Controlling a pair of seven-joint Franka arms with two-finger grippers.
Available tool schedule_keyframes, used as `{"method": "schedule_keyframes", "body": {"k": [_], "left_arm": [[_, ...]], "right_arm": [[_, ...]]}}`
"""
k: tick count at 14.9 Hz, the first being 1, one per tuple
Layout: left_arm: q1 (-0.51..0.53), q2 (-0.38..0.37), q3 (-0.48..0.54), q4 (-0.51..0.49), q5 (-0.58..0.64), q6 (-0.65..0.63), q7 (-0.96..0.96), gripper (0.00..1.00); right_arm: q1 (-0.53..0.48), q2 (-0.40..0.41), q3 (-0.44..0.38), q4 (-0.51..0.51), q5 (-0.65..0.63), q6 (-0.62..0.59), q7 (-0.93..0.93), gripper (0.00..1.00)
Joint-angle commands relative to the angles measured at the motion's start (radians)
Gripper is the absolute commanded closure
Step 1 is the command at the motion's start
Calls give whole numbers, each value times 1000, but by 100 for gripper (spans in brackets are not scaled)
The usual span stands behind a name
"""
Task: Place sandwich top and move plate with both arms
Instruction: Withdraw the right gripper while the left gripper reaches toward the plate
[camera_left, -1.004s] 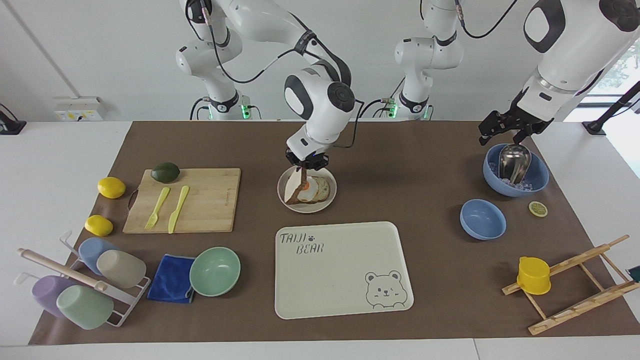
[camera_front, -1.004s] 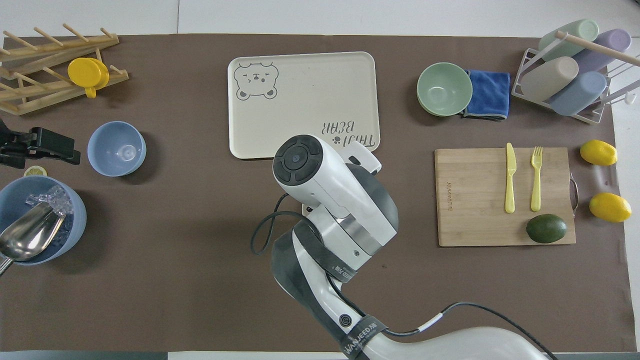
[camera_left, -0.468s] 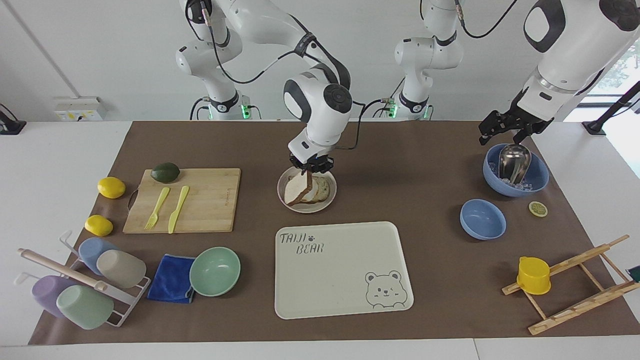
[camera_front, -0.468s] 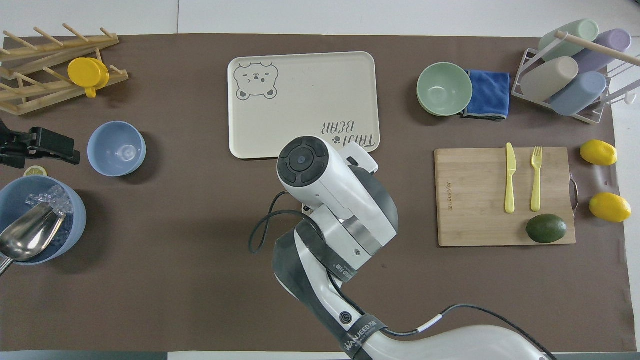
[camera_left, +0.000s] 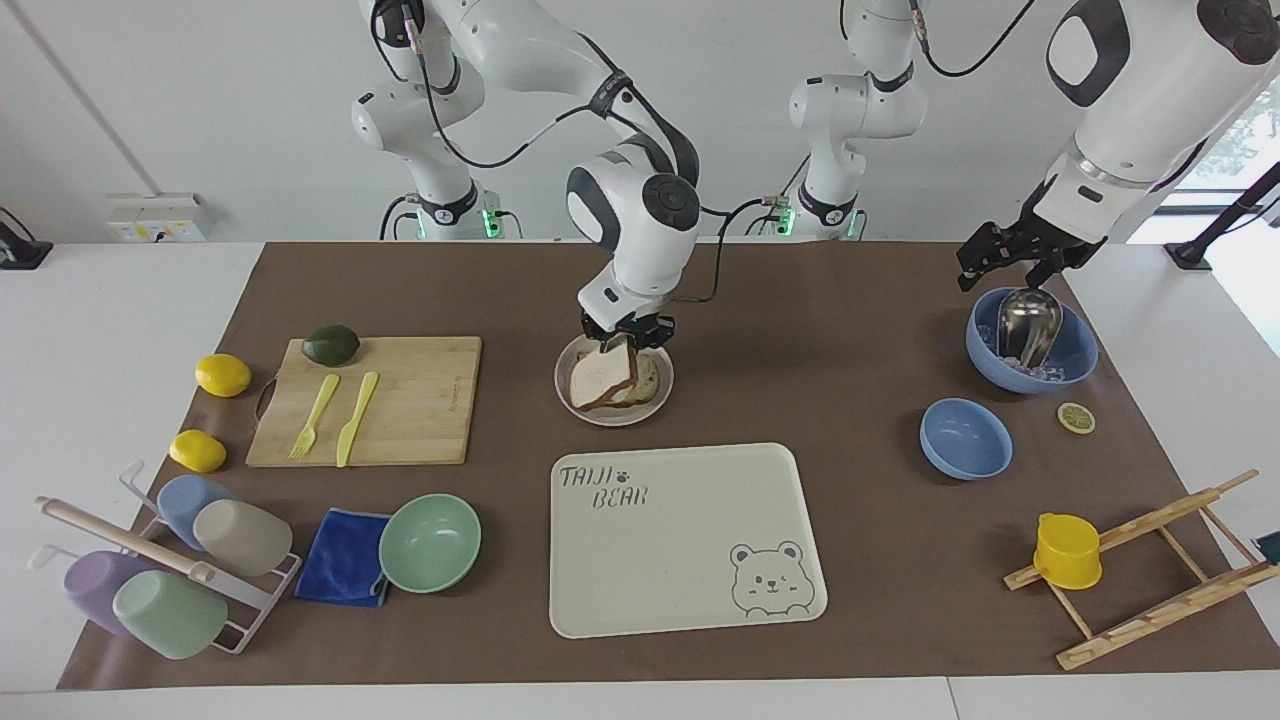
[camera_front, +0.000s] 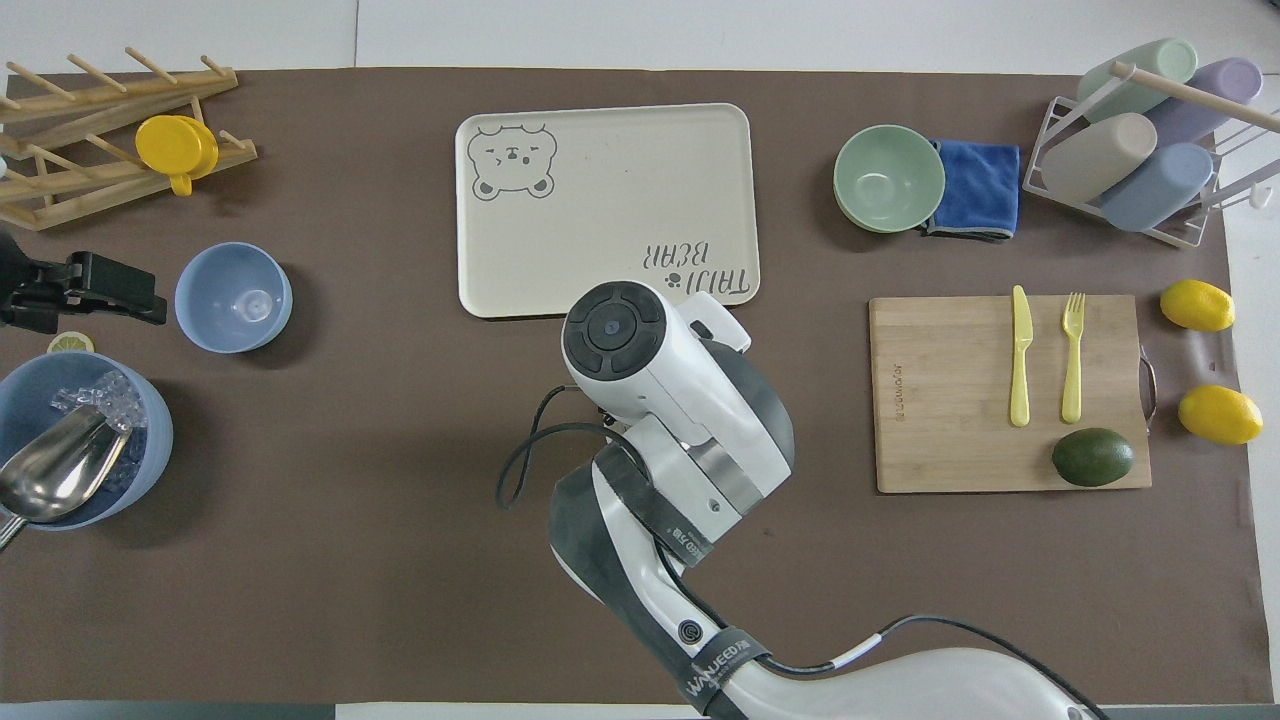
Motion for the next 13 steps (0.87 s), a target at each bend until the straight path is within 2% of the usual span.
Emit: {"method": "schedule_keyframes", "body": {"k": [1, 4, 6, 13], "left_arm": [[-13, -46, -5, -96, -10, 74, -36, 0], [-13, -46, -7, -118, -45, 109, -38, 0], [-13, -46, -7, -119, -45, 109, -38, 0], [-13, -44, -8, -118, -45, 111, -36, 0]], "right_arm": [[-3, -22, 7, -25, 22, 22, 18, 39], [0, -22, 13, -22, 22, 27, 21, 35], [-1, -20, 29, -20, 24, 73, 21, 35], [-35, -46, 29, -1, 76, 87, 12, 34]]}}
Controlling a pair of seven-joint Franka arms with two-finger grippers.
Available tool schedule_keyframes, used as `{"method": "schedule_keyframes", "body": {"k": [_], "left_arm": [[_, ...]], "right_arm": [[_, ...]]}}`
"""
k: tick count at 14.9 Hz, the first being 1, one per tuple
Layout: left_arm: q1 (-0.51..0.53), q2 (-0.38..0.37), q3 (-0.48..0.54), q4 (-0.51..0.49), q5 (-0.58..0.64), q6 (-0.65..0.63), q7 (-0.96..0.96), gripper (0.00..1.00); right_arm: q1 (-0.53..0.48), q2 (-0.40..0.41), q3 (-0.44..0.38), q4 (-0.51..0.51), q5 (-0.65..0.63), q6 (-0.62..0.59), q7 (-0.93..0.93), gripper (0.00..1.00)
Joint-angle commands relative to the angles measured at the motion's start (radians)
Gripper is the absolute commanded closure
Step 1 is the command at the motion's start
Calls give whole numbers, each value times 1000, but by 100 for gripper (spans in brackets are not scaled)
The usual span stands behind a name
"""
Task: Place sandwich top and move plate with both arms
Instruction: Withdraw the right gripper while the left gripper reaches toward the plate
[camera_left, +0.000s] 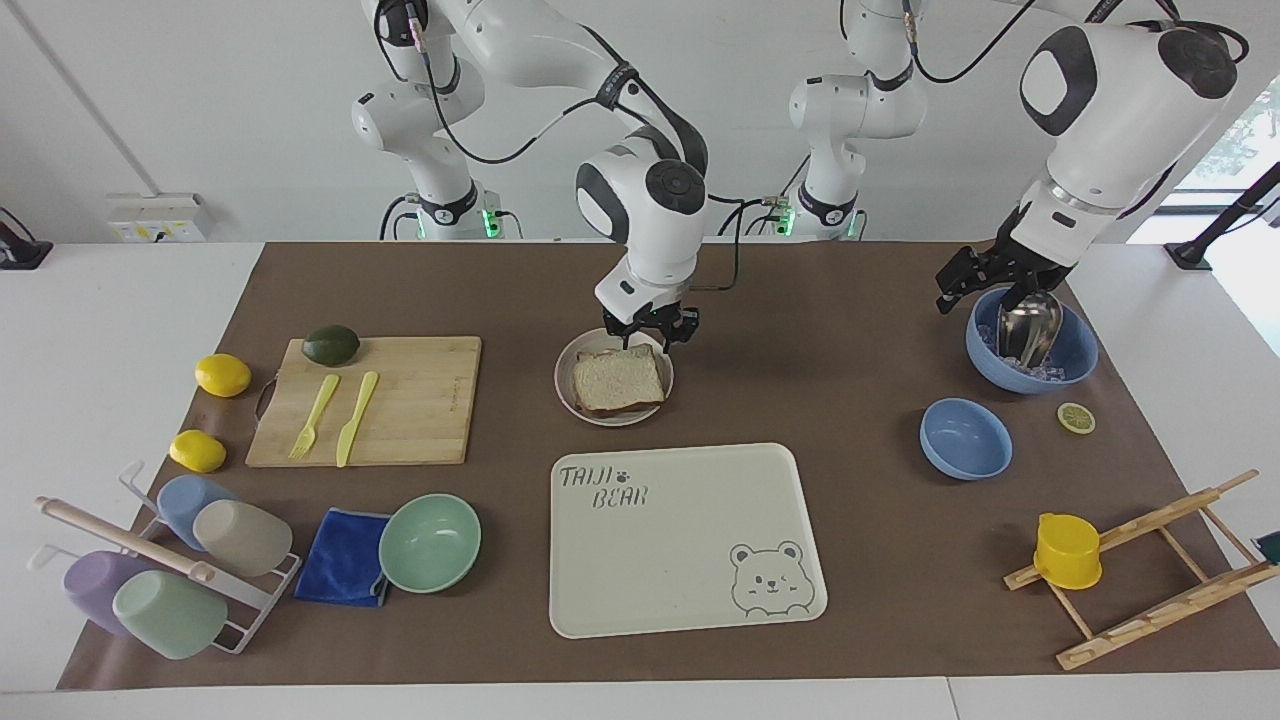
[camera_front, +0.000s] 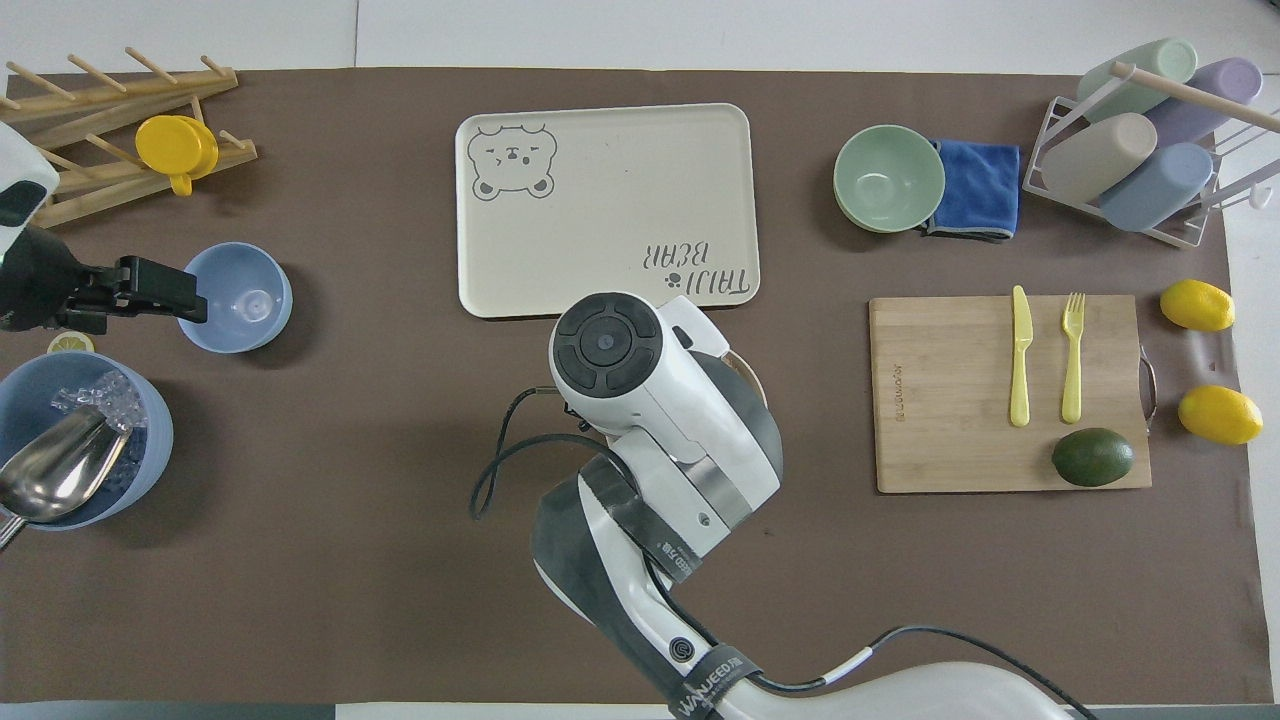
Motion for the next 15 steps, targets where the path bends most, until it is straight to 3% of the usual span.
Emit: {"method": "schedule_keyframes", "body": {"k": [1, 6, 8, 10, 15], "left_arm": [[-9, -30, 3, -37, -9, 25, -16, 0], [-23, -16, 2, -86, -81, 102, -28, 0], [-81, 1, 2, -144, -118, 213, -133, 0], [-159, 33, 2, -189, -122, 315, -200, 0], [-271, 145, 2, -220, -217, 448, -229, 0]], "right_arm": [[-63, -53, 9, -6, 19, -5, -2, 31], [-244, -165, 6, -1, 18, -131, -164, 10], [-322, -210, 1, -1, 18, -203, -278, 0], [-414, -256, 3, -1, 19, -251, -404, 0], [-522, -366, -3, -1, 23, -369, -448, 0]]}}
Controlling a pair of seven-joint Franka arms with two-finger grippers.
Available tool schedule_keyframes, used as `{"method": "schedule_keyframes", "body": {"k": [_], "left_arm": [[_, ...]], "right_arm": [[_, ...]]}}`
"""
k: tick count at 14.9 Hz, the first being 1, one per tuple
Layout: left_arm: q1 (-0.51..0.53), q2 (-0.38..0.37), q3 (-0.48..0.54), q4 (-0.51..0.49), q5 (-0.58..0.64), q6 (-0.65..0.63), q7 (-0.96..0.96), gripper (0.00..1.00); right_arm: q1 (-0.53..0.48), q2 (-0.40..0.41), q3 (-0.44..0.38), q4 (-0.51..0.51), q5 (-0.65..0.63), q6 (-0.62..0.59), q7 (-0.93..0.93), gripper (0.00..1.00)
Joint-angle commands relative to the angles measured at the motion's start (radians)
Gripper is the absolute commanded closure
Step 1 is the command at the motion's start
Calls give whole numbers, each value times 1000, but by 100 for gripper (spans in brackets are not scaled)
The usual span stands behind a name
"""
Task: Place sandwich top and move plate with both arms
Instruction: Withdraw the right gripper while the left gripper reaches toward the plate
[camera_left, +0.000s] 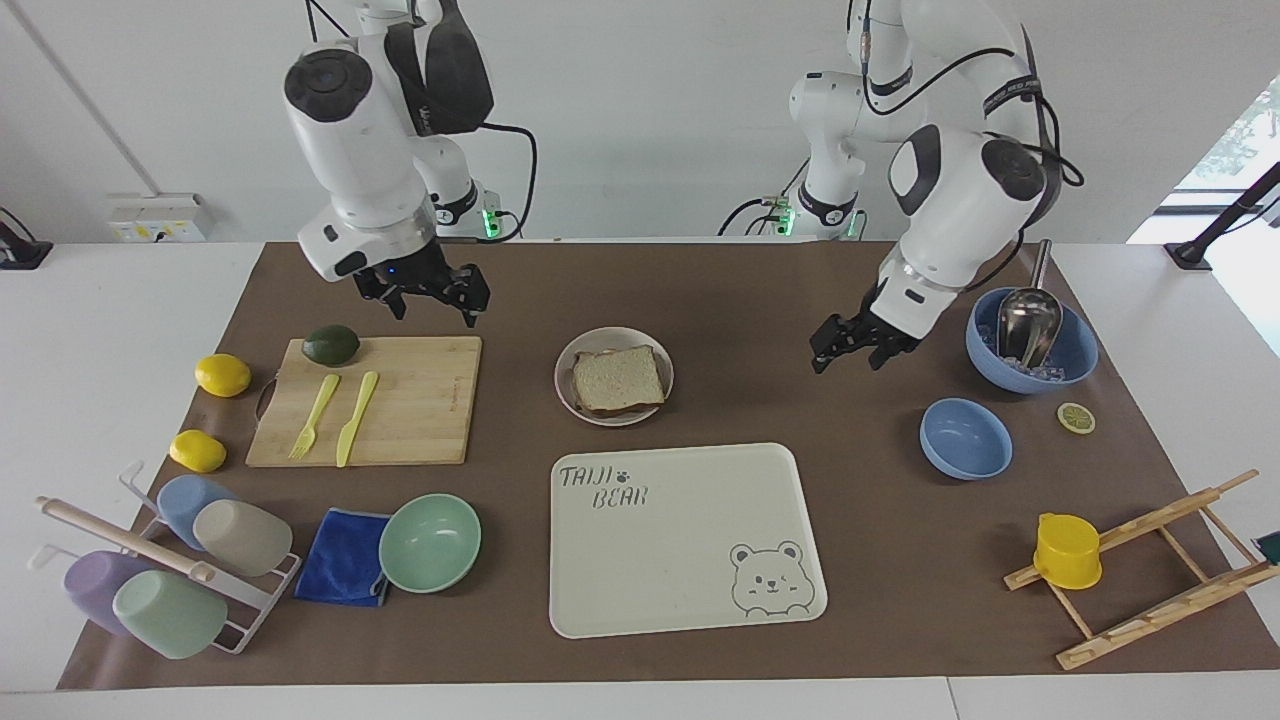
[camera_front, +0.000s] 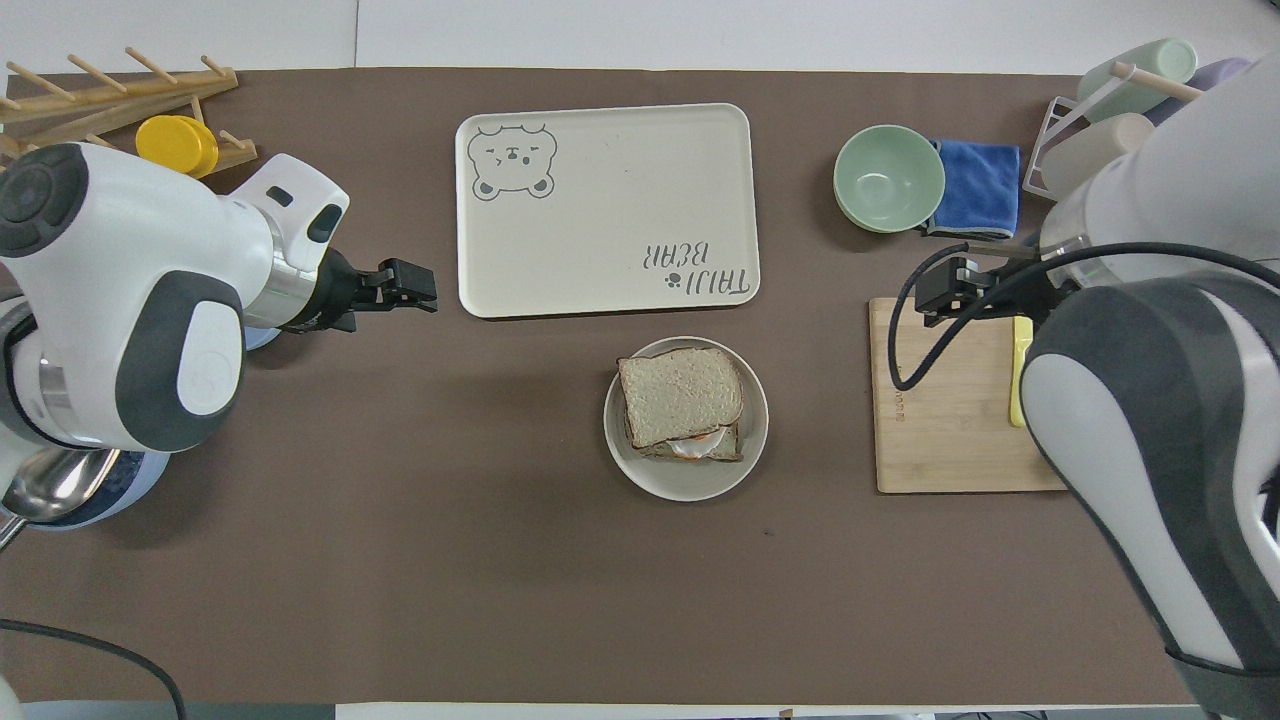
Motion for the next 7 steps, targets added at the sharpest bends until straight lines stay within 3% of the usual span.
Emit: {"method": "schedule_keyframes", "body": {"k": [1, 4, 7], "left_arm": [[-71, 25, 15, -71, -44, 106, -6, 0], [-151, 50, 15, -153, -76, 225, -3, 0], [-211, 99, 13, -155, -110, 259, 6, 0]], "right_arm": [[-43, -56, 7, -16, 20, -77, -61, 0], [-98, -59, -1, -5, 13, -137, -127, 0], [-144, -54, 0, 2, 45, -122, -149, 0]]}}
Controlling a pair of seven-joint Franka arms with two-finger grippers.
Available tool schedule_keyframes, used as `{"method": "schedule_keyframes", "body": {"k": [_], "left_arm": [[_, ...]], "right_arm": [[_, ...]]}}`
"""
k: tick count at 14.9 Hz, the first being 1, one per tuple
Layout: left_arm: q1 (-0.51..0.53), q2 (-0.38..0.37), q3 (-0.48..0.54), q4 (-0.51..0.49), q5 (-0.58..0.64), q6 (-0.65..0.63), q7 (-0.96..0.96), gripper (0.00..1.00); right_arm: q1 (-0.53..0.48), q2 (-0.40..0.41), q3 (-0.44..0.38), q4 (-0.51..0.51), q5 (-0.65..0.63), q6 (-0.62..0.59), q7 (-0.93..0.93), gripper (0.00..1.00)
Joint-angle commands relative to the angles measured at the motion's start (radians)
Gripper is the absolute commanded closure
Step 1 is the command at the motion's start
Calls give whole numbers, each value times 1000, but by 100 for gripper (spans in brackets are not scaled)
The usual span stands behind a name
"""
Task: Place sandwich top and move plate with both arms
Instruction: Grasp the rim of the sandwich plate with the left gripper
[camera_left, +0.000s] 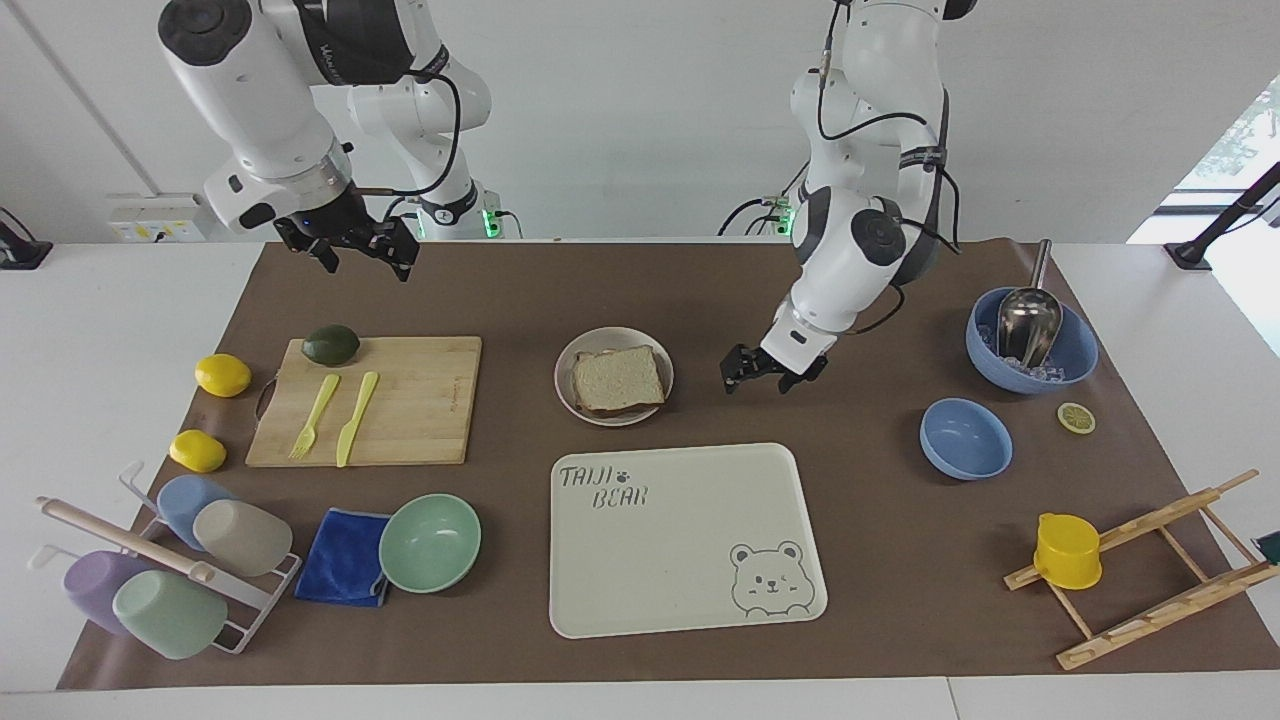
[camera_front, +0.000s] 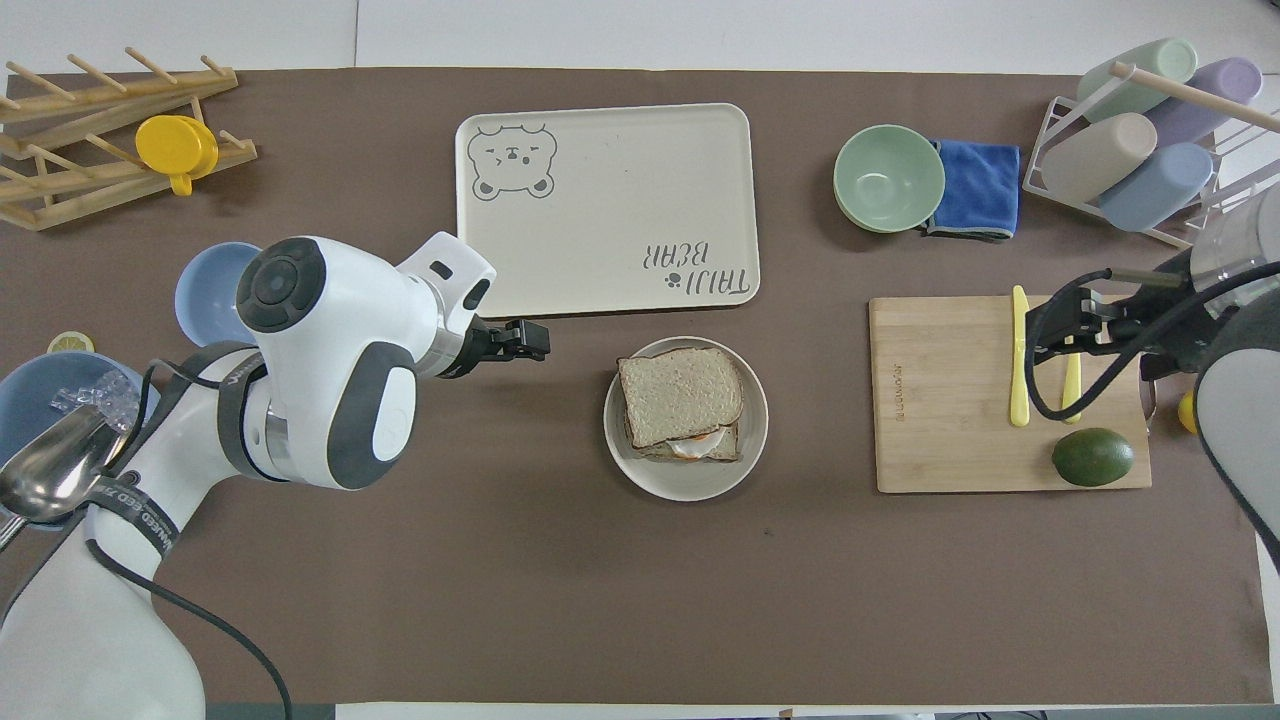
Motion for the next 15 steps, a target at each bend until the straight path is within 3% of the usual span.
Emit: {"method": "schedule_keyframes", "body": {"k": [1, 6, 8, 12, 15], "left_arm": [[-65, 25, 15, -12, -23, 39, 8, 0], [-127, 24, 15, -20, -26, 20, 60, 2], [-148, 24, 15, -31, -28, 33, 65, 5], [-177, 51, 15, -34, -37, 59, 65, 19], [-196, 64, 17, -34, -96, 101, 63, 24]], "right_arm": [[-41, 8, 5, 17, 48, 4, -31, 0], [-44, 31, -21, 44, 34, -28, -72, 0], [-88, 37, -5, 49, 34, -37, -74, 0], [-96, 65, 6, 91, 32, -71, -88, 0], [-105, 65, 2, 91, 34, -66, -89, 0]]}}
